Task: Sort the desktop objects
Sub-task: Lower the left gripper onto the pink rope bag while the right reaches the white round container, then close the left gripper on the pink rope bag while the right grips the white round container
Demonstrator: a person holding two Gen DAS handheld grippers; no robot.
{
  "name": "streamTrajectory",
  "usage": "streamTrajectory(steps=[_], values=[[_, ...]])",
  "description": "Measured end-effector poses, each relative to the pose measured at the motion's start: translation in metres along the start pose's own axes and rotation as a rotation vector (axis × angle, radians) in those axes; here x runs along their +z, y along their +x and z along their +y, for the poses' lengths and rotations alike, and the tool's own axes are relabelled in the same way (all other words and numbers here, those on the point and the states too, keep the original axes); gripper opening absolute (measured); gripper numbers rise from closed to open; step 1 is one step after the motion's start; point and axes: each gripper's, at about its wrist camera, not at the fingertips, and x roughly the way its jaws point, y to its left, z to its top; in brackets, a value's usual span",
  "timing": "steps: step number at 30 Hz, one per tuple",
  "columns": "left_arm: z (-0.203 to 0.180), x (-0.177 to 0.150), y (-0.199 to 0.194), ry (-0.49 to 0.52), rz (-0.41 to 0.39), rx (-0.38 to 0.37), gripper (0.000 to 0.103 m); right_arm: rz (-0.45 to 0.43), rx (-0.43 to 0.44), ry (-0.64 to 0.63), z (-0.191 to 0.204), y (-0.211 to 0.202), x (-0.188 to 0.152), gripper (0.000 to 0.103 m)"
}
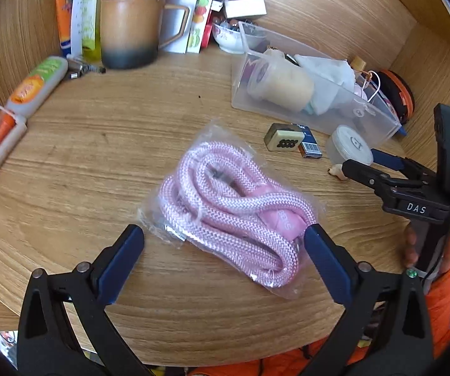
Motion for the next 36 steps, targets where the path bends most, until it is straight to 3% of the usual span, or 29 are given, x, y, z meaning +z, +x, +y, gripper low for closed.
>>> streamTrajectory(steps=[6,12,21,25,29,32,36], values=[[-0.025,0.007,0.015,0.047,0.007,-0.031,0.103,0.015,-0.024,-0.031,0.005,0.008,0.002,0.082],[-0.040,0.023,0.030,0.074,0.015,-0.016,0.103,0.033,0.000,0.012,-0.002,0.013,0.007,0.081],[-0.067,0.016,0.046,0.240,-0.009,0.124,0.103,0.031,-0.023,0.020,0.001,0.020,0.014,0.081],[-0.062,0.016,0.046,0.245,-0.012,0.110,0.103,0.028,-0.027,0.054,-0.008,0.019,0.014,0.069],[-0.056,0.015,0.044,0.247,-0.028,0.113,0.103,0.020,-0.023,0.056,-0.015,0.016,0.012,0.065],[-0.046,0.016,0.042,0.191,-0.052,0.135,0.101,0.021,-0.024,0.050,-0.018,0.014,0.010,0.063],[-0.041,0.022,0.041,0.171,-0.052,0.136,0.089,0.018,-0.023,0.063,-0.024,0.011,0.008,0.064]])
